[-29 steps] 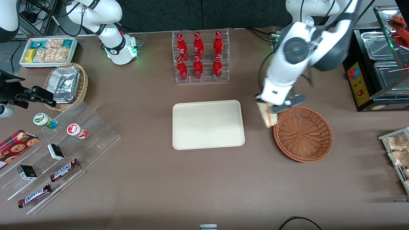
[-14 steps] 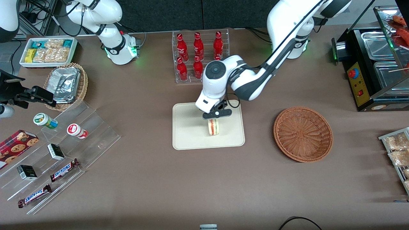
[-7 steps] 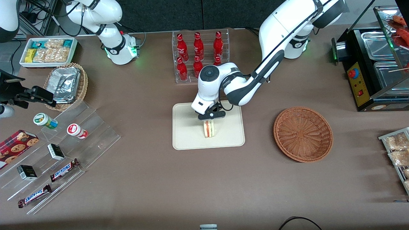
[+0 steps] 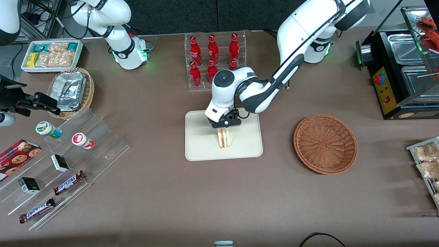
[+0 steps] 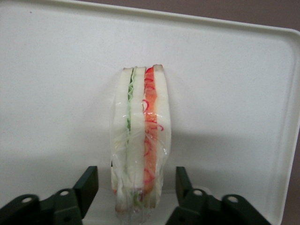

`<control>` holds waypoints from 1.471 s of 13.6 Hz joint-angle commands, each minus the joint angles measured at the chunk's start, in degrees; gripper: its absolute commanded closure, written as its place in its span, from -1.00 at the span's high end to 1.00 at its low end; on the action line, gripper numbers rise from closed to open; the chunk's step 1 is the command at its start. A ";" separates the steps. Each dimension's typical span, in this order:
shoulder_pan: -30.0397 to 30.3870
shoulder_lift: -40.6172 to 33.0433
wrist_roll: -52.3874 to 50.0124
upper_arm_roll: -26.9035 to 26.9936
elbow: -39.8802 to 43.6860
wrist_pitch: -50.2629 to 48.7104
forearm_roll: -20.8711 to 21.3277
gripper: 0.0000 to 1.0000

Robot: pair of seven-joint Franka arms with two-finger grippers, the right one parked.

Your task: Place sandwich from basket to tray

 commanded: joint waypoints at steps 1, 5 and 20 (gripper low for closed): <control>0.00 -2.90 -1.77 0.06 2.03 -5.36 0.37 0.99; 2.89 -8.71 -1.07 -0.02 4.49 -14.93 -5.25 0.99; 18.97 -26.29 15.17 -0.02 6.26 -37.36 -14.40 0.99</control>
